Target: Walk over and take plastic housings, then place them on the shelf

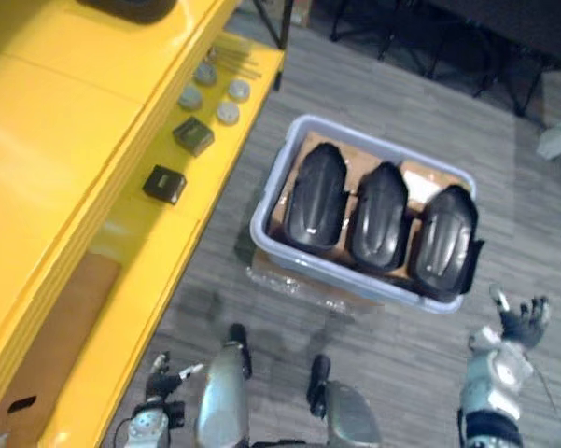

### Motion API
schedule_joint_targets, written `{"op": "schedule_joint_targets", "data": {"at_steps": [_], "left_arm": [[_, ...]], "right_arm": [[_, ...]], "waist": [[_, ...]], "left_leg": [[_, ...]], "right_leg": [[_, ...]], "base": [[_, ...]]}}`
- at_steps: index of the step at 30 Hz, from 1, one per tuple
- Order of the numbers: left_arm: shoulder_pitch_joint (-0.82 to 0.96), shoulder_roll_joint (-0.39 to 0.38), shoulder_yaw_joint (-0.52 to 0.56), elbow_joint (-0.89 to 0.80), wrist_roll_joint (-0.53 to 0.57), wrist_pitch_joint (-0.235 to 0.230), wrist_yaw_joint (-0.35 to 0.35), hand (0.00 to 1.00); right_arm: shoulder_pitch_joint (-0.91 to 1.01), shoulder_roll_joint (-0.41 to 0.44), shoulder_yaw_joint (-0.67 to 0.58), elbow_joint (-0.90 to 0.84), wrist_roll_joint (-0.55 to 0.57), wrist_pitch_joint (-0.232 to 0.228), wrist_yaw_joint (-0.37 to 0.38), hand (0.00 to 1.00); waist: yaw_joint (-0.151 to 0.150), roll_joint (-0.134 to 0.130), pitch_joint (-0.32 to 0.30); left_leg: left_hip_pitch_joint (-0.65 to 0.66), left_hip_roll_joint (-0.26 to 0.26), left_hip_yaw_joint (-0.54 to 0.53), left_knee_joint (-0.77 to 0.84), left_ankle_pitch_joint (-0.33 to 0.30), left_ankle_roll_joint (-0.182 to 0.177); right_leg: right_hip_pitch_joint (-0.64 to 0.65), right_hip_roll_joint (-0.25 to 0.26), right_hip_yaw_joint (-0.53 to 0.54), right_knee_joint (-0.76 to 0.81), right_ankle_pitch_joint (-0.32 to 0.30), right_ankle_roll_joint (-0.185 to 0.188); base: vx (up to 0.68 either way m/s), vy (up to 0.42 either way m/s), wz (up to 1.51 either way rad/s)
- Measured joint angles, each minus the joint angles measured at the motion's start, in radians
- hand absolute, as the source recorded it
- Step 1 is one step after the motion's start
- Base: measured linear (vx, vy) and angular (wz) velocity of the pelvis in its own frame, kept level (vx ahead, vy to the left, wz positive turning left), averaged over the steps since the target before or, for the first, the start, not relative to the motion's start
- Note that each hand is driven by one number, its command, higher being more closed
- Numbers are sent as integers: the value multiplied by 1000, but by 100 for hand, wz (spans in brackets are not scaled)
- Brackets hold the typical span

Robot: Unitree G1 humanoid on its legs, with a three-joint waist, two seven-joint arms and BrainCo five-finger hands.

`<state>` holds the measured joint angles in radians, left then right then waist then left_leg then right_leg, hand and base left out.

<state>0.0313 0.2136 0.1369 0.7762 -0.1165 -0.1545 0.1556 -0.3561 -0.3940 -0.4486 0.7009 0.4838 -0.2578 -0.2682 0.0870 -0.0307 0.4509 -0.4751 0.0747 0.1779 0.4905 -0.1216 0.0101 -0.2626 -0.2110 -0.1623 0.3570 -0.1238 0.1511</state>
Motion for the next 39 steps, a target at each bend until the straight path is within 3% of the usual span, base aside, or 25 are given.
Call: {"op": "schedule_joint_targets", "data": {"at_steps": [2, 5, 7, 11, 18, 20, 30, 35, 39], "left_arm": [[-55, -7, -4, 27, -4, -18, 12, 0], [-72, -30, -29, 30, -38, -32, 25, 0], [-72, -37, -68, 29, -43, -58, 24, 0], [-75, -75, -101, 32, -75, -63, 16, 0], [-53, -77, -160, 66, -84, -60, -11, 0], [-26, -82, -161, 69, -118, -59, -24, 0], [-16, -86, -204, 70, -187, -63, -56, 0], [-32, -83, -225, 69, -200, -70, -56, 0], [-48, -85, -244, 65, -217, -97, -64, 0]], "right_arm": [[-110, -73, 25, 74, 14, 24, 10, 0], [-215, -125, 44, 114, 14, 49, 2, 0], [-232, -173, 43, 126, 14, 63, -25, 0], [-283, -304, 30, 145, 12, 90, -116, 0], [-384, -377, 12, 191, -28, 113, -248, 0], [-420, -411, 12, 224, -29, 143, -266, 0], [-465, -473, 13, 374, -41, 268, -150, 0], [-465, -473, 22, 385, -72, 302, -82, 0], [-467, -473, 50, 390, -113, 301, -26, 0]], "waist": [[9, 24, 18], [12, 30, 20], [12, 31, 20], [8, 59, 35], [6, 104, 49], [7, 113, 47], [7, 145, 44], [11, 146, 44], [11, 151, 41]], "left_leg": [[-25, 2, 10, 7, 0, 0], [-30, 12, 32, 6, 1, 1], [-30, 16, 30, 10, 6, 9], [-29, 16, 22, 5, 6, 9], [7, -17, 25, -76, 46, 10], [6, -24, 25, -87, 53, 9], [-32, -55, 23, -129, 87, 12], [-55, -58, 21, -115, 87, 12], [-83, -64, 12, -101, 87, 12]], "right_leg": [[-45, -3, 14, 26, -4, 2], [-68, 2, 38, 29, -1, 6], [-64, 9, 34, 16, 1, 6], [-50, 13, 26, 6, 1, 6], [-57, -13, 23, 23, -10, 7], [-69, -20, 24, 36, -19, 4], [-147, -51, 26, 91, -38, 8], [-168, -56, 27, 113, -42, 10], [-199, -65, 24, 138, -54, 7]], "base": [[-66, 28, -19], [0, -2, -22], [54, -8, -2], [74, -5, 4], [32, -18, 6], [5, -17, 6], [13, -7, 6], [15, 2, 3], [-26, -3, 8]]}}
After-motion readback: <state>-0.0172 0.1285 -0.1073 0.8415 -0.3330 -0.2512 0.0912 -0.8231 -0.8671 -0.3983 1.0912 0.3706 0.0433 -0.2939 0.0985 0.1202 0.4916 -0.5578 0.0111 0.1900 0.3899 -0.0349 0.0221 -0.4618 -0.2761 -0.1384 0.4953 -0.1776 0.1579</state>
